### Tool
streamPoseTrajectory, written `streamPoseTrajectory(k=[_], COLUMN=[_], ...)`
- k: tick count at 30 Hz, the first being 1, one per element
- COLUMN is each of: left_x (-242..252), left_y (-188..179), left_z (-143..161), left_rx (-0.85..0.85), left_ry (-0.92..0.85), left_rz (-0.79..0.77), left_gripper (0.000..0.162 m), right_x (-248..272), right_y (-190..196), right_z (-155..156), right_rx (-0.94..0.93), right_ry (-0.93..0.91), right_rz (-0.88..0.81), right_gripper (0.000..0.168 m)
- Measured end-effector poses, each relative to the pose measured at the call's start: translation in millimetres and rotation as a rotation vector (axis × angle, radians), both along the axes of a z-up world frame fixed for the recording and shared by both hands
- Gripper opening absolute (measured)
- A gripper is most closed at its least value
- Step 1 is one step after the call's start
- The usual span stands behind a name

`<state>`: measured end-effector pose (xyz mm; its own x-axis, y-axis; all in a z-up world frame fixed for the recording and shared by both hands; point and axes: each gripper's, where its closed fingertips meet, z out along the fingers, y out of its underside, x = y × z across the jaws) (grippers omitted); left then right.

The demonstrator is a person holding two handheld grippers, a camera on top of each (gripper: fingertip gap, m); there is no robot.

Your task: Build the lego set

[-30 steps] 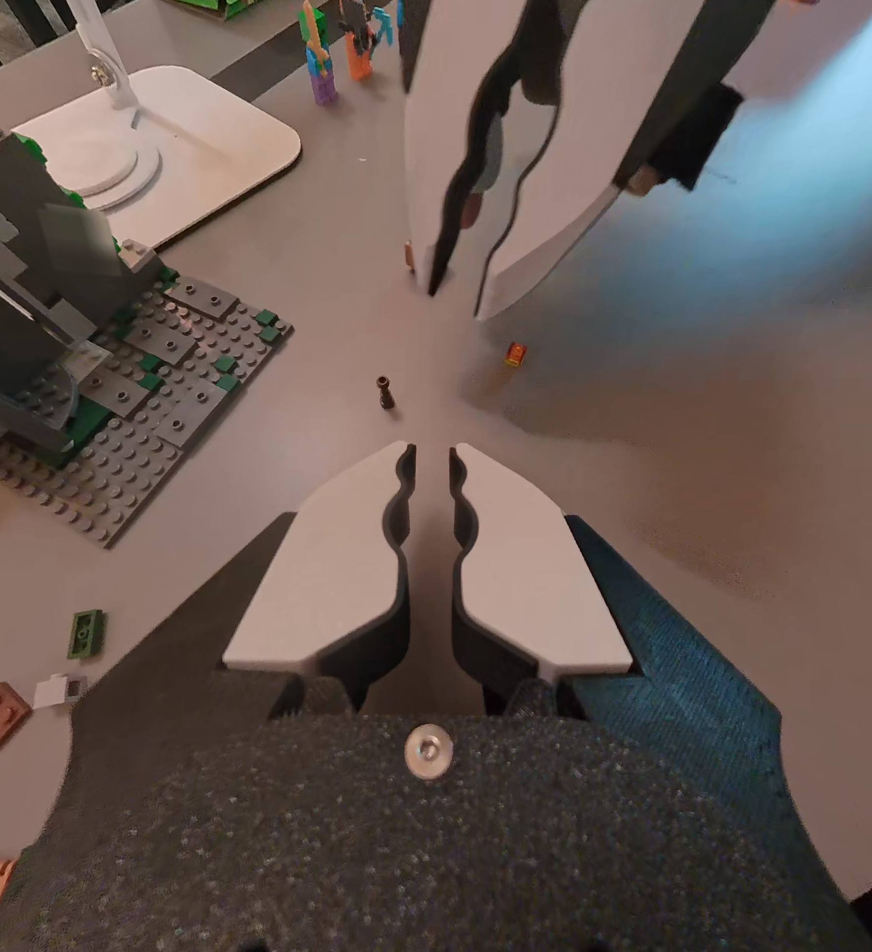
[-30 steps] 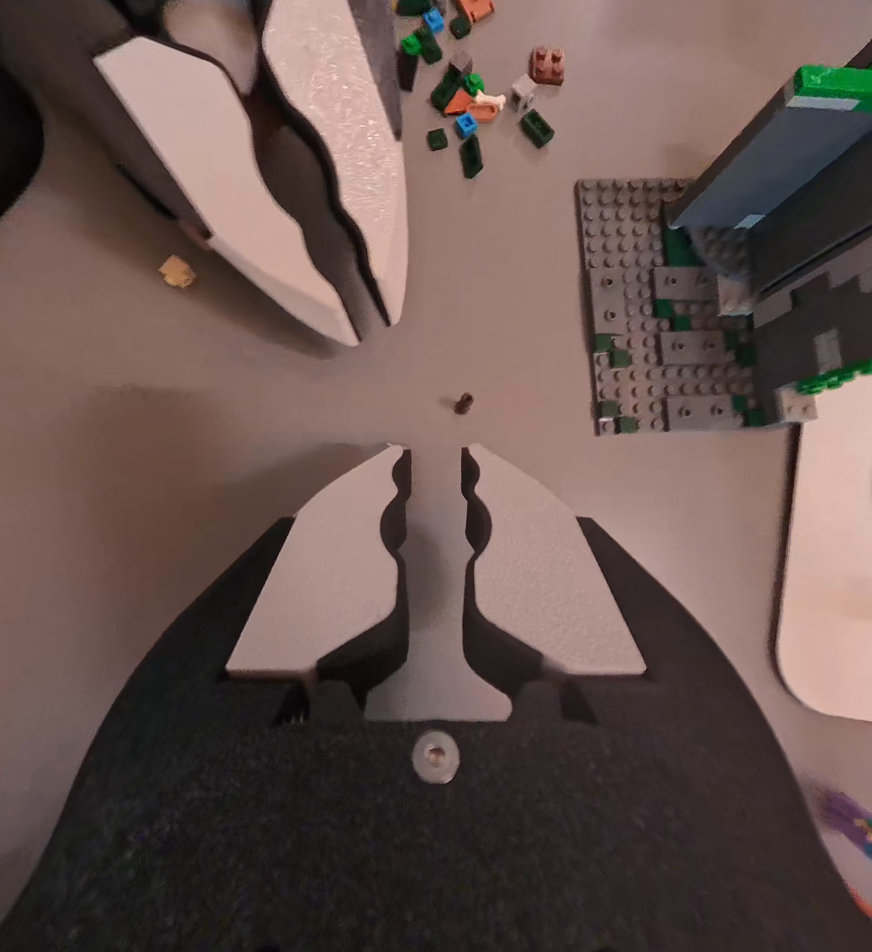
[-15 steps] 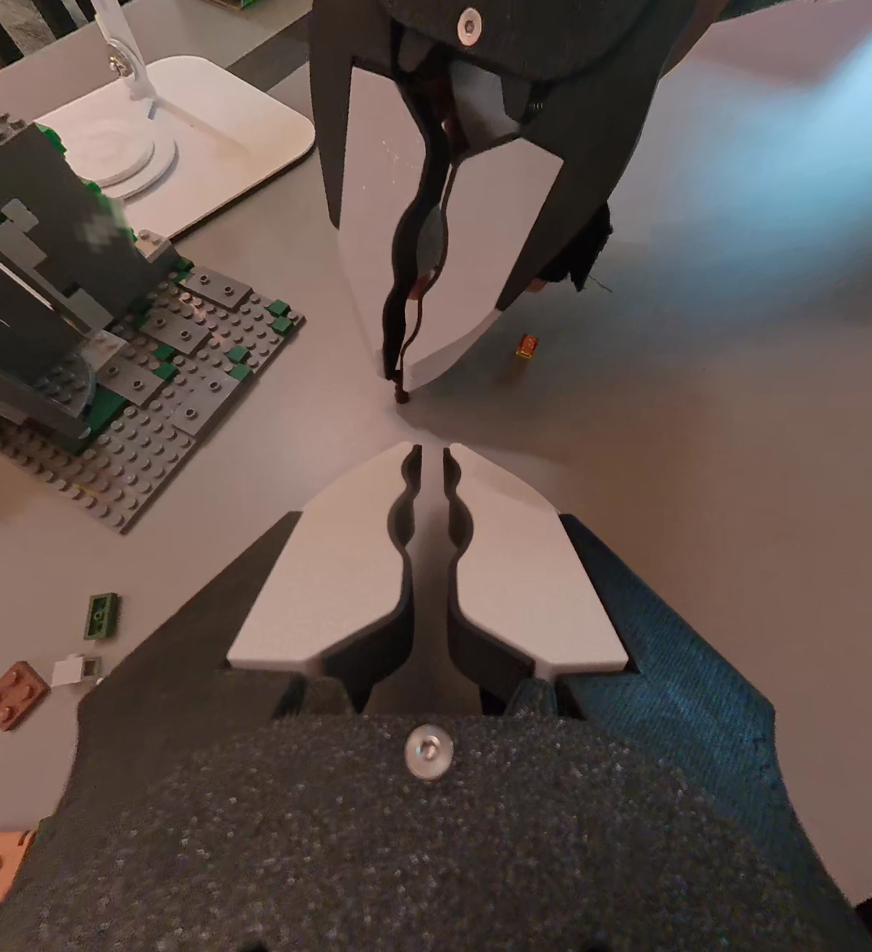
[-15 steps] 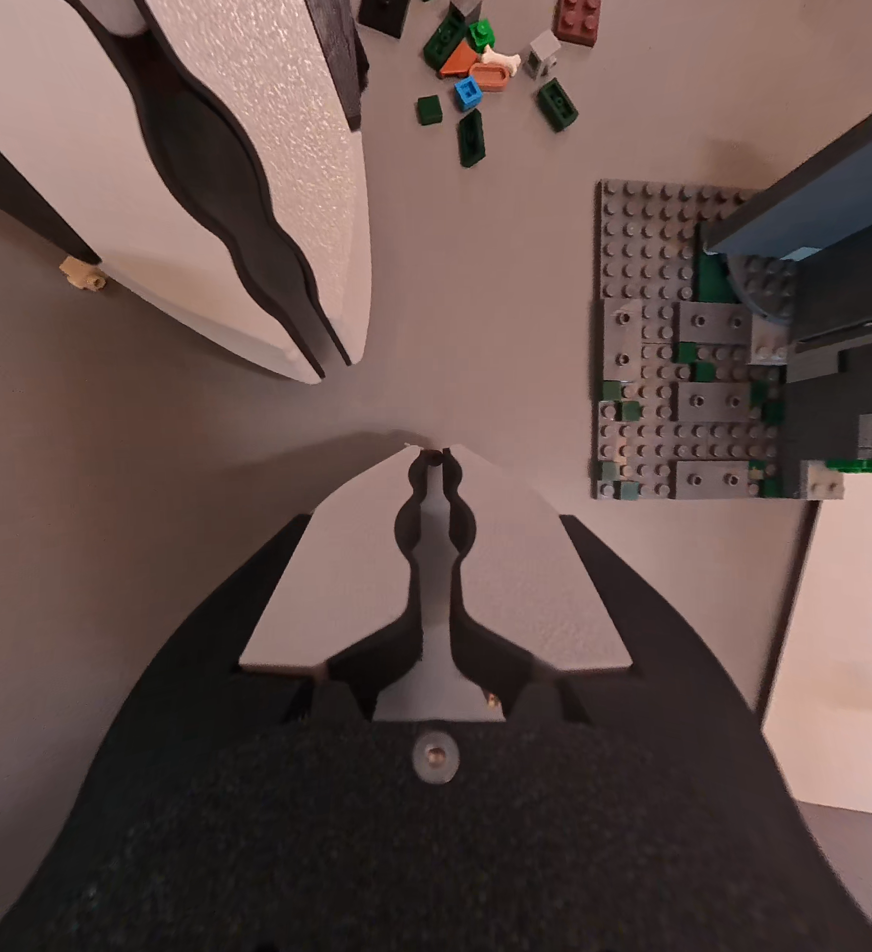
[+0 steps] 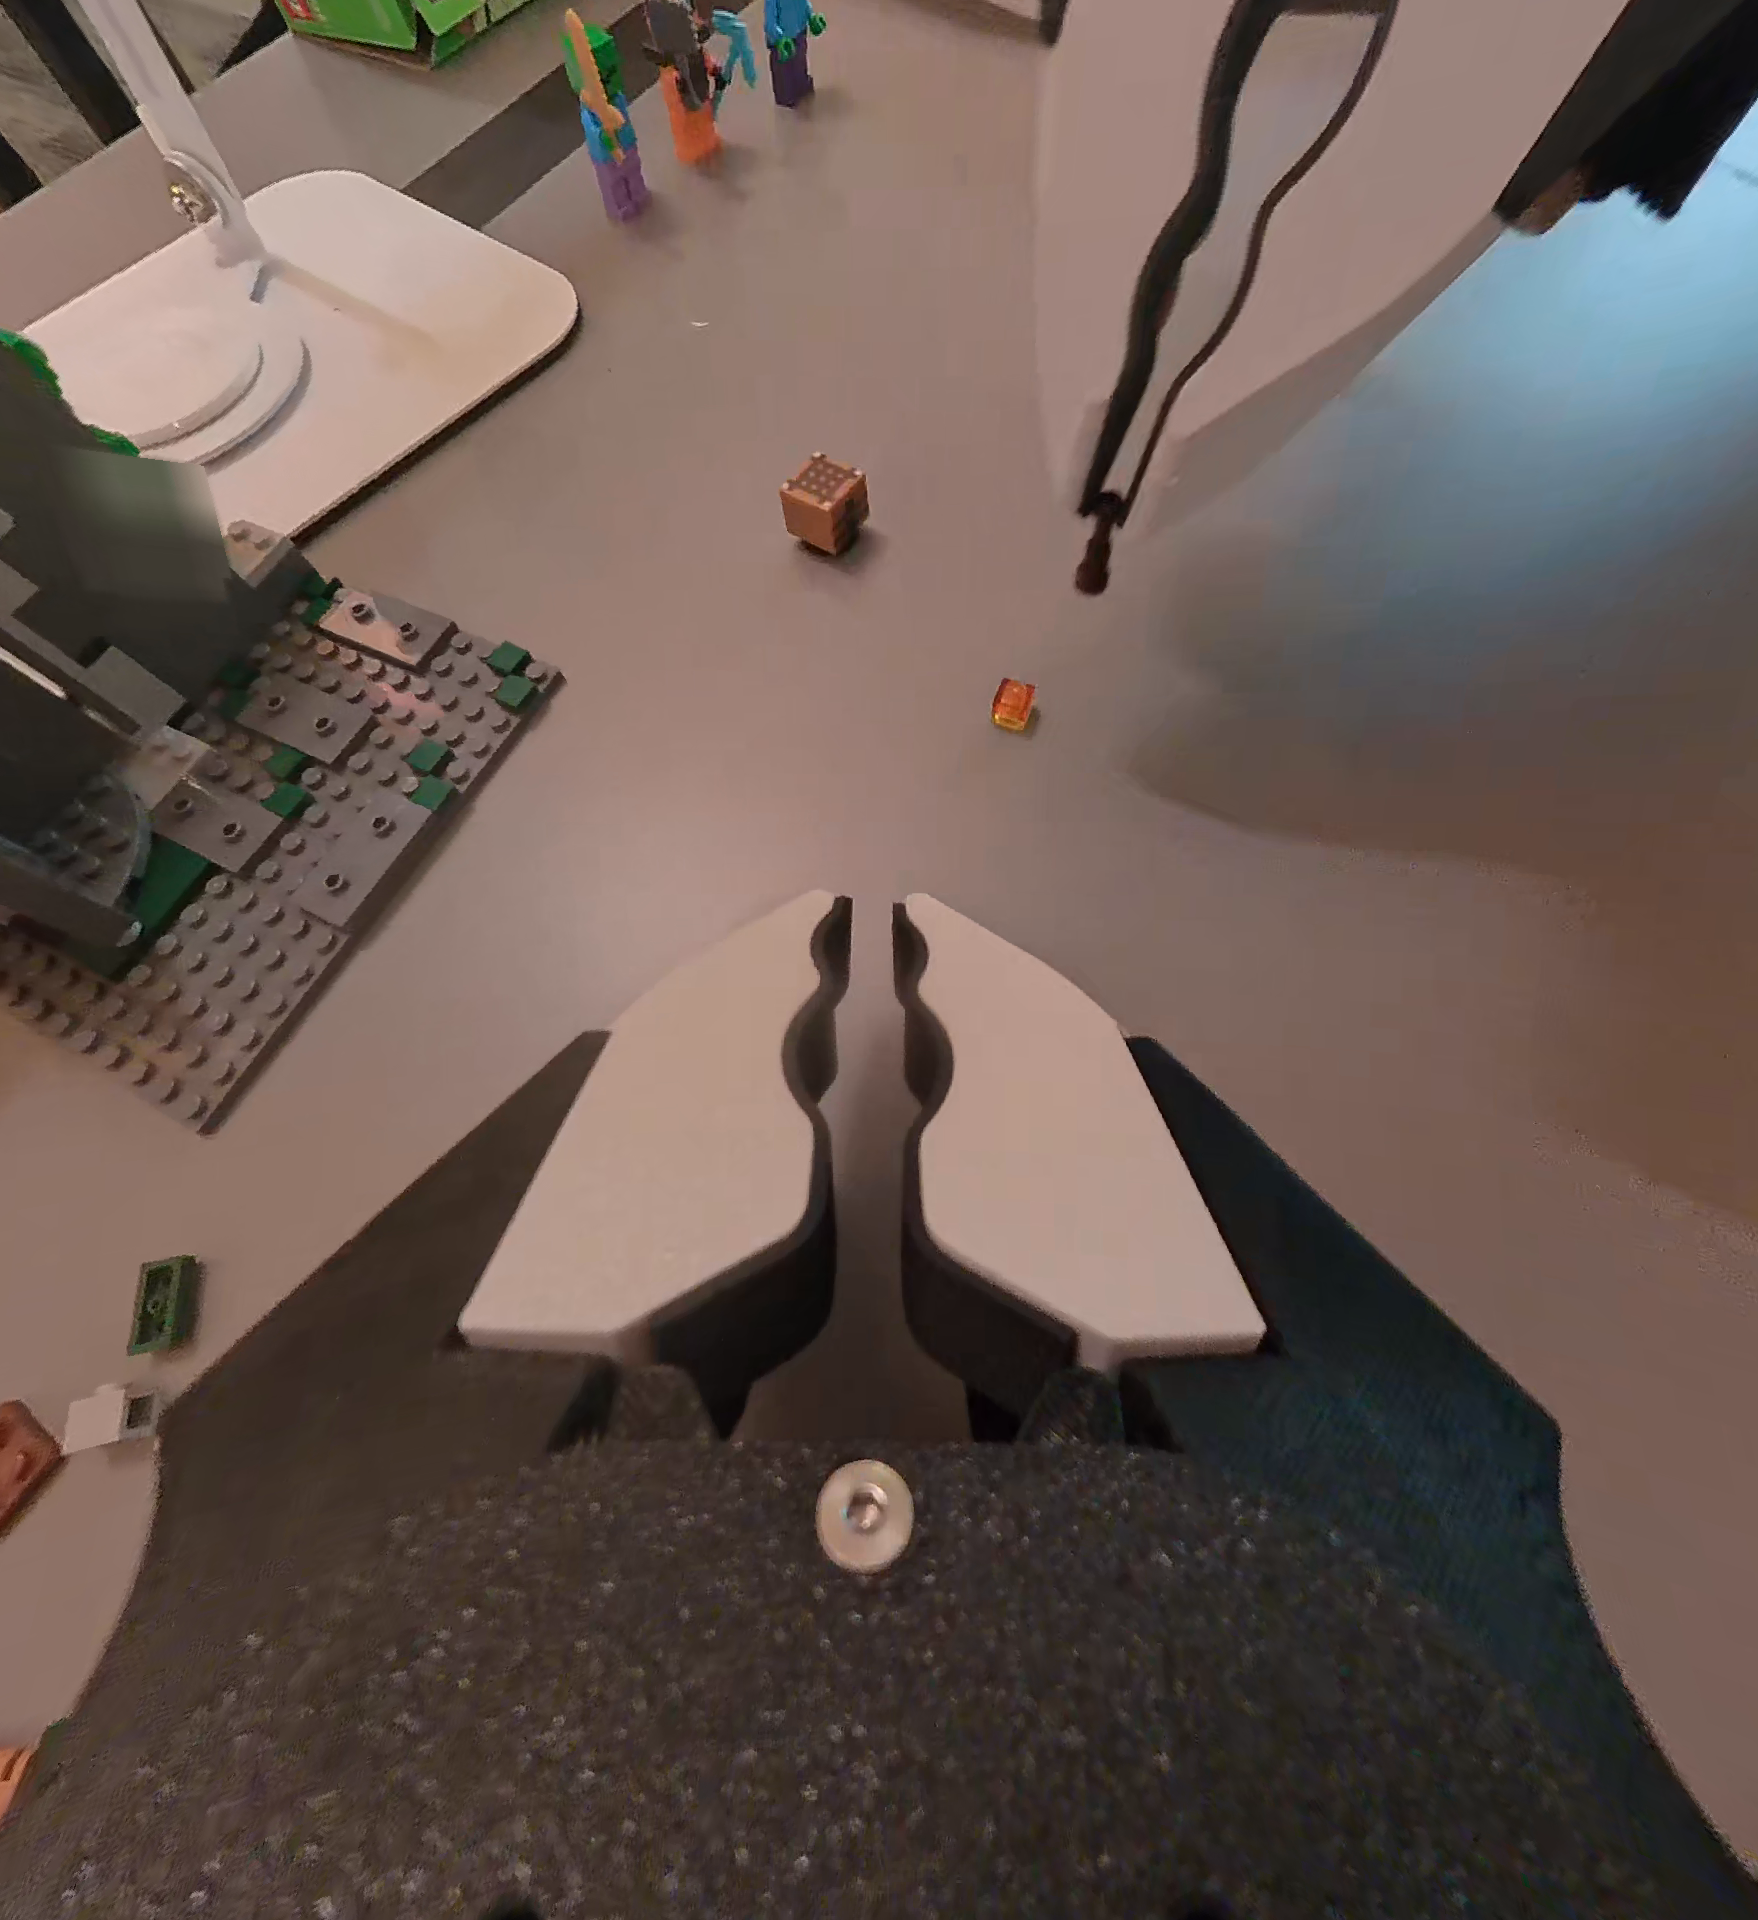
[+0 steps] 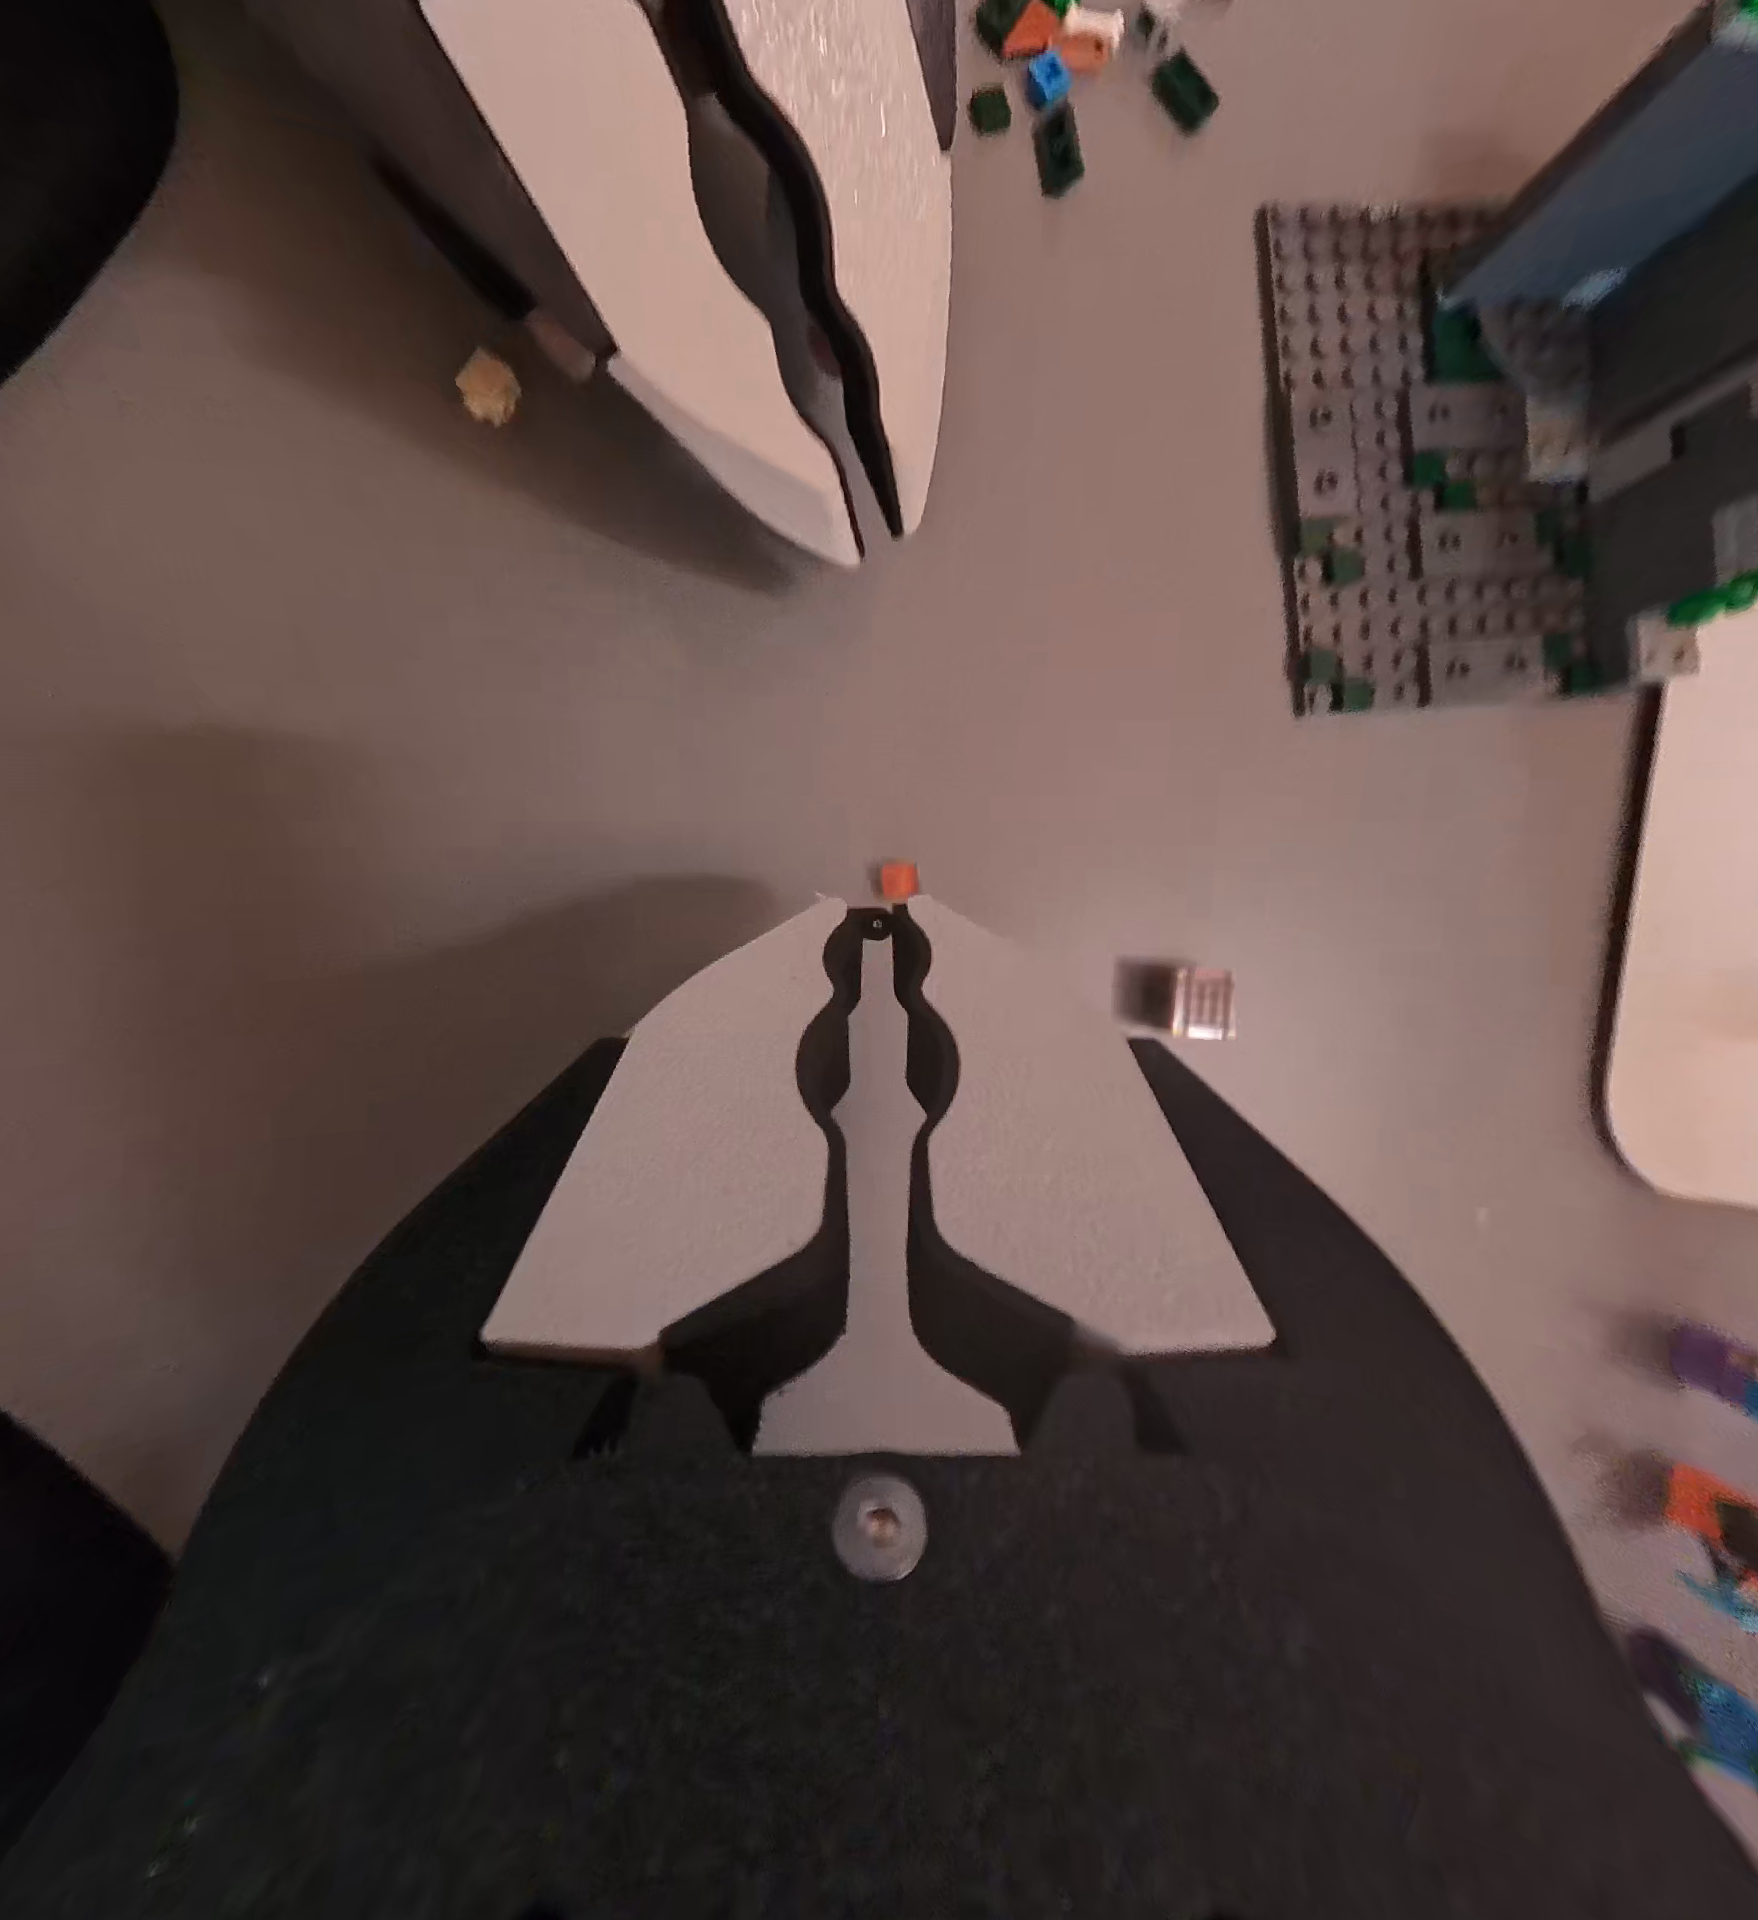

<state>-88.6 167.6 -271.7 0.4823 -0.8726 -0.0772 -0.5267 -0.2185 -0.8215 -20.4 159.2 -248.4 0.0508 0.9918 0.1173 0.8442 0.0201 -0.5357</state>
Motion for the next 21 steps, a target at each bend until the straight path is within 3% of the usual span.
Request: streamPoseTrajectory(k=[1, 7, 21], left_x=[1, 5, 5], left_y=[-1, -4, -4], left_z=[-1, -1, -4], left_rx=[0.003, 0.023, 0.024], left_ry=[0.003, 0.010, 0.013], left_rz=[-0.003, -0.020, -0.032], left_gripper=[0.007, 0.007, 0.006], right_x=[7, 29, 27], right_y=[-1, -10, -12], right_z=[-1, -18, -31], right_rx=[-0.004, -0.038, -0.049], right_ry=[-0.003, -0.033, -0.038], right_rz=[-0.015, -0.068, -0.061], right_gripper=[0.005, 0.005, 0.005])
